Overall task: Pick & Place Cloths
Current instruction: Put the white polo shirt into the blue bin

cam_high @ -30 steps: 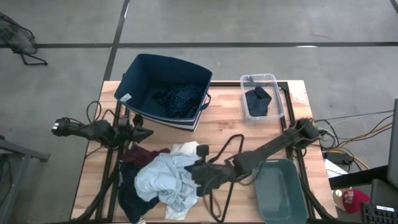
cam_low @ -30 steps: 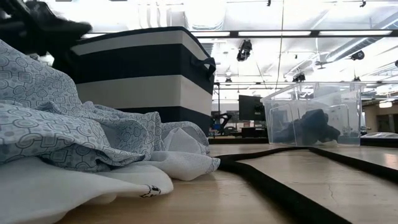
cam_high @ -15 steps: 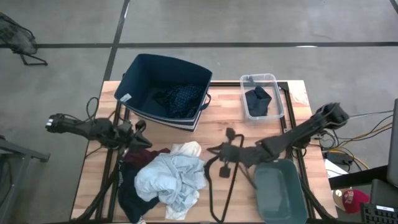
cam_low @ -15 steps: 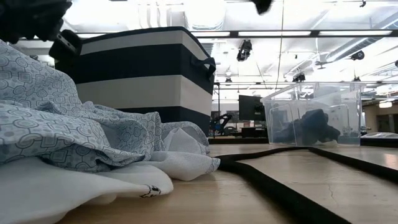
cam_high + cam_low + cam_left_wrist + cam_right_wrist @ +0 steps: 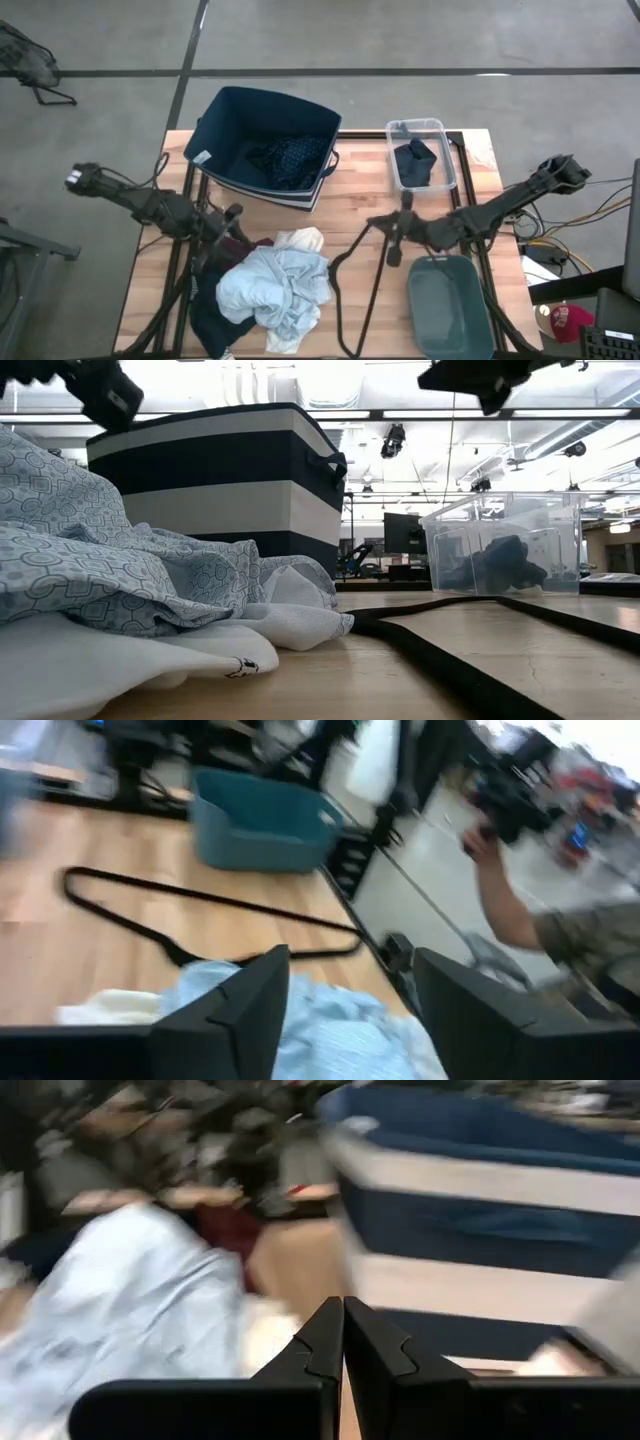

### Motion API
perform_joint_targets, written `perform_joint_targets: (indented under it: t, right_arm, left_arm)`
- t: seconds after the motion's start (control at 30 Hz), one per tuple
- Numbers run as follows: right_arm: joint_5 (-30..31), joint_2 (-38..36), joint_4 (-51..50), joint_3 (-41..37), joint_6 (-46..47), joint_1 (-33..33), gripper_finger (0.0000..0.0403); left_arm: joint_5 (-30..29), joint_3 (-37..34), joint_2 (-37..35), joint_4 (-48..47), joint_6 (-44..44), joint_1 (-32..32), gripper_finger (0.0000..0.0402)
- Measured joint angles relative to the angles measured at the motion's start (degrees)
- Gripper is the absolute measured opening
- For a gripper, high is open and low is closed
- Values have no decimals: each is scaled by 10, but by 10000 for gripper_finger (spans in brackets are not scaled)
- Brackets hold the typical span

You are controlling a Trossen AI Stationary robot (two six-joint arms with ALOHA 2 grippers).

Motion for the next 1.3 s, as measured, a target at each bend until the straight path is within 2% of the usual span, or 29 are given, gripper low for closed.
perform_joint_targets:
  t: [0.1, 0.23, 0.33, 0.57, 0.7, 1.03, 1.3]
  right_arm:
    - [32, -32, 35, -34, -3, -2, 8]
    - [-20, -87, 47, -68, 0, -10, 8]
    - [-27, -118, 49, -96, 3, -12, 8]
    - [-5, -154, 50, -145, 29, -13, 8]
    - [-5, -154, 81, -167, 29, -13, 8]
    - [-5, -137, 96, -181, 39, -13, 9]
    - [-5, -135, 95, -181, 38, -13, 9]
  left_arm:
    - [-32, 24, 36, -9, 6, -57, 242]
    - [-130, 54, 88, -65, 10, -141, 255]
    - [-203, 67, 135, -85, 9, -201, 266]
    - [-235, 101, 260, -67, -28, -289, 298]
    - [-277, 116, 333, -72, -43, -290, 312]
    - [-281, 152, 471, -48, -37, -283, 313]
    - [-259, 154, 527, -39, -38, -261, 312]
